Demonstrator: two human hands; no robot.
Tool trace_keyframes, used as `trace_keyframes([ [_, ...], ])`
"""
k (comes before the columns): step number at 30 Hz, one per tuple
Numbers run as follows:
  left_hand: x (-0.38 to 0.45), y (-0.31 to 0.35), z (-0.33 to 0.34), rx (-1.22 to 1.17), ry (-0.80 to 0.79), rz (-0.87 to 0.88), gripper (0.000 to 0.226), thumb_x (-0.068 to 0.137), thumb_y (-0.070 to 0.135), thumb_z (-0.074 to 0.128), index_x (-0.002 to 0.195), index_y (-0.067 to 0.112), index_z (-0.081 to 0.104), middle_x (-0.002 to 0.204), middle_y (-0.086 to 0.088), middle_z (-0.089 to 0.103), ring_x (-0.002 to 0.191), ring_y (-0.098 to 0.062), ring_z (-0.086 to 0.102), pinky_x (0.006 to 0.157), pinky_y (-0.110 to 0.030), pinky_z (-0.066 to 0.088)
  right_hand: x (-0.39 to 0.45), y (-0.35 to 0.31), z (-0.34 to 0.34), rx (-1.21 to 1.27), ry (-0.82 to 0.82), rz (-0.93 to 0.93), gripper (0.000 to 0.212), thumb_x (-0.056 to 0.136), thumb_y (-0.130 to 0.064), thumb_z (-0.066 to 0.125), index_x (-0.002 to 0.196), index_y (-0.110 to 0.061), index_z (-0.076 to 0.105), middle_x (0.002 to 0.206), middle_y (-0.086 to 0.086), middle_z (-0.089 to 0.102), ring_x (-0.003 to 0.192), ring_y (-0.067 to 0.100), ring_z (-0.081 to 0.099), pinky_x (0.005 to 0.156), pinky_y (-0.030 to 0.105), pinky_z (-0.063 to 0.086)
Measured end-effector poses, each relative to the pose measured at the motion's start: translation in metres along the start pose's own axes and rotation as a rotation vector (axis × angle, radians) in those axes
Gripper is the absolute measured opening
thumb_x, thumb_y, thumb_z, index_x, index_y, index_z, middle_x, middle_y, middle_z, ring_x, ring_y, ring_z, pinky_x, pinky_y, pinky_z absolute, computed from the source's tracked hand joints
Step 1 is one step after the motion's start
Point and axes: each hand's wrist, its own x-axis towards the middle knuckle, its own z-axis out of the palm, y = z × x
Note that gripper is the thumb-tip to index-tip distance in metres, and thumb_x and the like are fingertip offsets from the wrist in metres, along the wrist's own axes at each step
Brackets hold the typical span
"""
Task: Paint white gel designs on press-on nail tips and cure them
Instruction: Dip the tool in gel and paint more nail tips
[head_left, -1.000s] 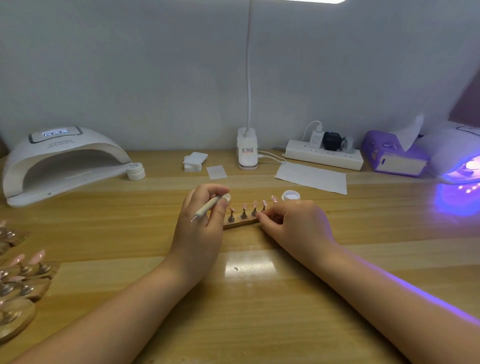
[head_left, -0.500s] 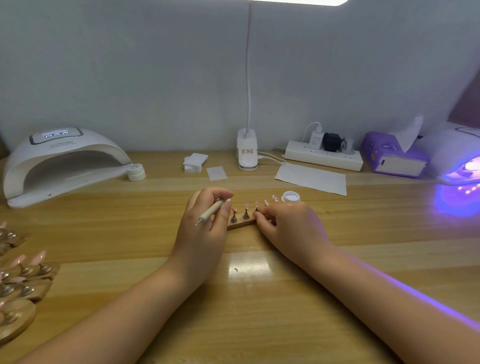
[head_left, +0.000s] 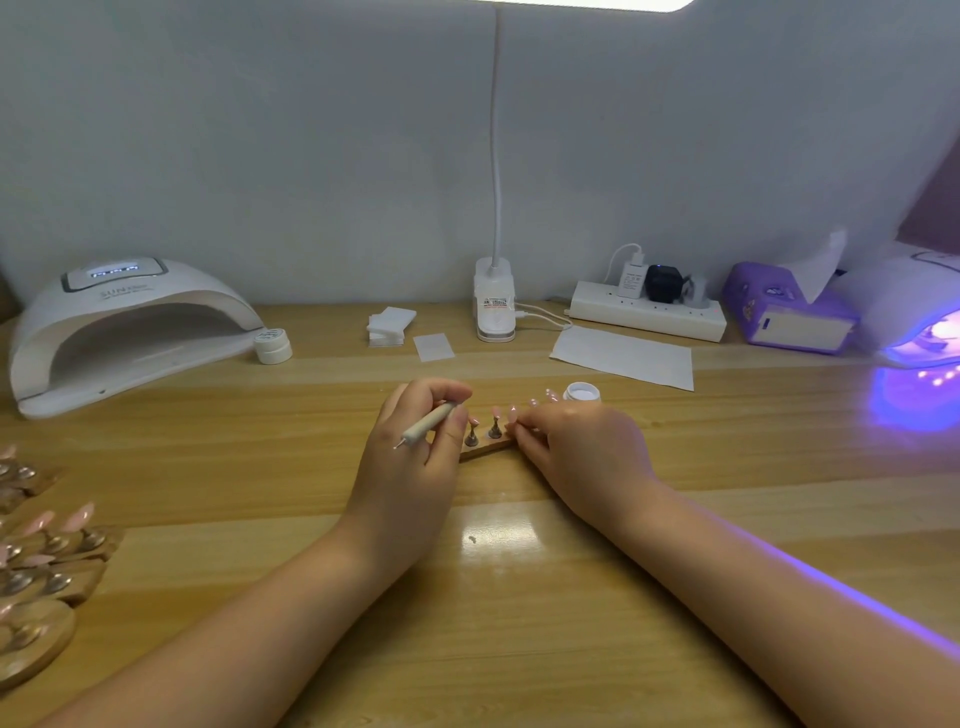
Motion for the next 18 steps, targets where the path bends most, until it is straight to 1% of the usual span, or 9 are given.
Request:
trace_keyframes([
  [3,0.0,0.001,0.0,-0.001,-0.003,-0.004,0.012,0.095,0.005,0.054,0.103,0.011,0.061,0.096,0.003,0.058,0.082,0.008,0.055,0.069,-0.003,0.038,-0.002,-0.002,0.0,0.032,0.033,-0.023,0.038,0.101,-0.044,0.035,0.109,-0.03,0.069,0.104,-0.004,0.071,0.105,0.016,0.064,0.07,0.029,0.051],
  [6,0.0,0.0,0.0,0.0,-0.001,-0.009,0.012,0.095,0.005,0.054,0.103,0.011,0.061,0.096,0.002,0.059,0.082,0.007,0.055,0.069,-0.003,0.037,-0.005,-0.002,-0.001,0.155,0.115,-0.019,0.027,0.098,-0.034,0.049,0.1,-0.024,0.073,0.091,0.001,0.072,0.089,0.021,0.066,0.062,0.03,0.049],
  [10,0.0,-0.001,-0.001,-0.017,0.01,-0.016,0.011,0.096,0.007,0.054,0.102,0.012,0.061,0.096,-0.001,0.06,0.079,0.008,0.056,0.067,-0.005,0.038,-0.008,-0.005,-0.005,0.306,0.166,0.001,0.017,0.094,-0.028,0.056,0.094,-0.022,0.072,0.085,-0.008,0.067,0.077,0.013,0.059,0.063,0.037,0.051],
  [12,0.0,0.0,-0.001,-0.026,0.017,-0.016,0.01,0.096,0.008,0.054,0.101,0.013,0.06,0.095,-0.002,0.06,0.075,0.008,0.056,0.065,-0.005,0.038,-0.01,-0.005,-0.007,0.386,0.199,0.017,0.014,0.092,-0.027,0.059,0.091,-0.02,0.071,0.081,-0.008,0.065,0.076,0.012,0.058,0.064,0.039,0.052],
  [15,0.0,0.001,-0.001,-0.024,0.047,-0.002,0.011,0.096,0.01,0.054,0.099,0.018,0.06,0.092,0.001,0.062,0.074,0.006,0.057,0.063,-0.006,0.038,-0.011,-0.005,-0.008,0.508,0.212,0.036,0.012,0.091,-0.025,0.061,0.089,-0.017,0.07,0.081,-0.008,0.066,0.078,0.012,0.06,0.068,0.039,0.052],
  [18,-0.001,0.002,-0.002,-0.062,0.071,0.023,0.011,0.097,0.016,0.054,0.097,0.026,0.058,0.086,0.003,0.064,0.072,0.0,0.058,0.062,-0.01,0.039,-0.011,-0.005,-0.007,0.577,0.236,0.043,0.011,0.091,-0.023,0.063,0.087,-0.015,0.07,0.08,-0.01,0.067,0.076,0.01,0.06,0.066,0.037,0.051],
])
